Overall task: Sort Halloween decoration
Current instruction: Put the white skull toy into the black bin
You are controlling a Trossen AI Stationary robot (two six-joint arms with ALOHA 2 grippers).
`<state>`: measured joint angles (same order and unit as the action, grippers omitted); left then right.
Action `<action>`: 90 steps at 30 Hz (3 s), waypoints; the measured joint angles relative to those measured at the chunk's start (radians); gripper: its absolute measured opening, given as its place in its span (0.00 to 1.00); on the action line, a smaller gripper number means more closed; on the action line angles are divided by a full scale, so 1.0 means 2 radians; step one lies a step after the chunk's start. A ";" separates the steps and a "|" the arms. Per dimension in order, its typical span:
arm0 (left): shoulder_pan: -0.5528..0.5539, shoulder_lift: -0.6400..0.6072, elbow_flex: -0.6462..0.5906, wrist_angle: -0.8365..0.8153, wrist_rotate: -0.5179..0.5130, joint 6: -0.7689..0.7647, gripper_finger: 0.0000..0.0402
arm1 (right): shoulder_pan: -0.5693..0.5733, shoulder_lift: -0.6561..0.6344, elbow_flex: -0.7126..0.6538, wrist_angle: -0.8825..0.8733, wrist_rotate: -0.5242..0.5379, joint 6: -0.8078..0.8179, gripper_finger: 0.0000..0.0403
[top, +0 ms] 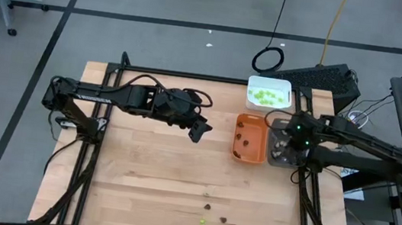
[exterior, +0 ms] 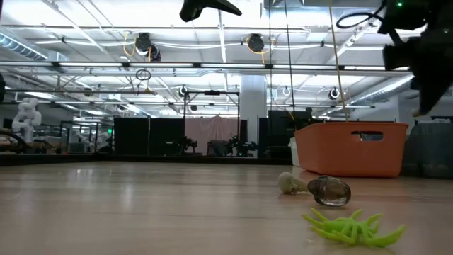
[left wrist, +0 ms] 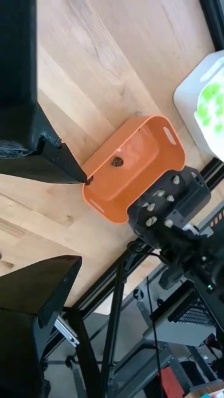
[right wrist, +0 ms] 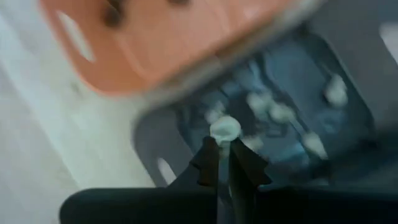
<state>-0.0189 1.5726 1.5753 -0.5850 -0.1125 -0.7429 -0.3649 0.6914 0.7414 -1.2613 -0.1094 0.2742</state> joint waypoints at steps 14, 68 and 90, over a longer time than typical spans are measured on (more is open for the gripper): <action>-0.023 0.003 0.000 0.000 0.006 0.022 0.51 | 0.000 0.015 0.000 -0.018 0.051 0.147 0.04; -0.161 0.286 0.000 0.107 0.063 0.131 0.51 | 0.089 0.023 0.250 0.075 0.026 0.046 0.40; -0.149 0.320 0.000 0.101 0.068 0.236 0.51 | 0.089 0.022 0.250 0.048 0.026 0.027 0.40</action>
<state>-0.3167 2.2131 1.5750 -0.3823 0.0243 -0.2707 -0.1879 0.7356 1.2419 -1.1645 -0.0574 0.3287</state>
